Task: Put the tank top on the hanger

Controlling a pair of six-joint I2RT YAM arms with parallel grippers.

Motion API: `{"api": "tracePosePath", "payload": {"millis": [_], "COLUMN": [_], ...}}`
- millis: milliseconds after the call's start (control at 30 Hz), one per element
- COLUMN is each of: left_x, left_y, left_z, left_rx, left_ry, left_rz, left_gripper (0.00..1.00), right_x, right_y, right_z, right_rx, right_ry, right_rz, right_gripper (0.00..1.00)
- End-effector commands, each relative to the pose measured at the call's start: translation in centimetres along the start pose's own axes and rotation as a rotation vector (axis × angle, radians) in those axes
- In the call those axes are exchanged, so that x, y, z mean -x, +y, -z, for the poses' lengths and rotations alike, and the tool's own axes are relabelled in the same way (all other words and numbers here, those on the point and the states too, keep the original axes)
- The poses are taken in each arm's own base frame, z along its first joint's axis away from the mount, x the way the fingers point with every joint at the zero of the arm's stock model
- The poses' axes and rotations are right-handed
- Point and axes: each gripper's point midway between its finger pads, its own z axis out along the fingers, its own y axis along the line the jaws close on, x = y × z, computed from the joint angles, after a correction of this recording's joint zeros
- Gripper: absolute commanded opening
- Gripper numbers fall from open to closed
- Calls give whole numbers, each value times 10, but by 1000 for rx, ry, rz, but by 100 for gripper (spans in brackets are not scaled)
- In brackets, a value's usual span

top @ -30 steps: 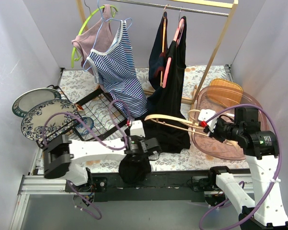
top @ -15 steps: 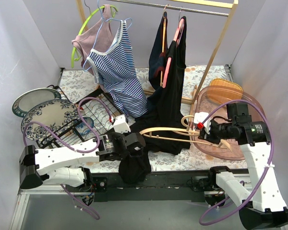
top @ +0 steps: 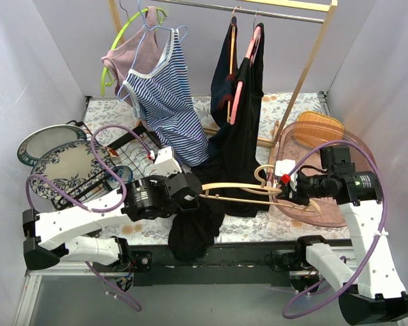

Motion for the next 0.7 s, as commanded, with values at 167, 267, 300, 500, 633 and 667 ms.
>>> {"api": "tracePosePath", "payload": {"millis": [167,267,300,500,633,667], "left_x": [37,41,43,58,46,44], "left_y": [-39,-46,-42,-53,-83,-89], "left_z": [26,34,37,61,71,72], "left_rx": [-142,-185,-190,-303,-452,-475], "left_ry": [-51,-42,-43,-42,10,19], "left_rz": [-171,-262,-331,-353,-358,-352], "left_gripper": [0,0,0,0,0,0], "right_x": [19,21,22,34,49,54], "right_y": [11,12,12,13,5,3], "right_z": [-13,-16,-16,-21,-27,-30], "right_rx": [114,137,138,202,246,265], "right_ry": [-133,-155,-158,-200,-270,-299], "right_rz": [-29,-26,-16,-16,-56,-76], "right_gripper": [1,1,1,1,1,1]}}
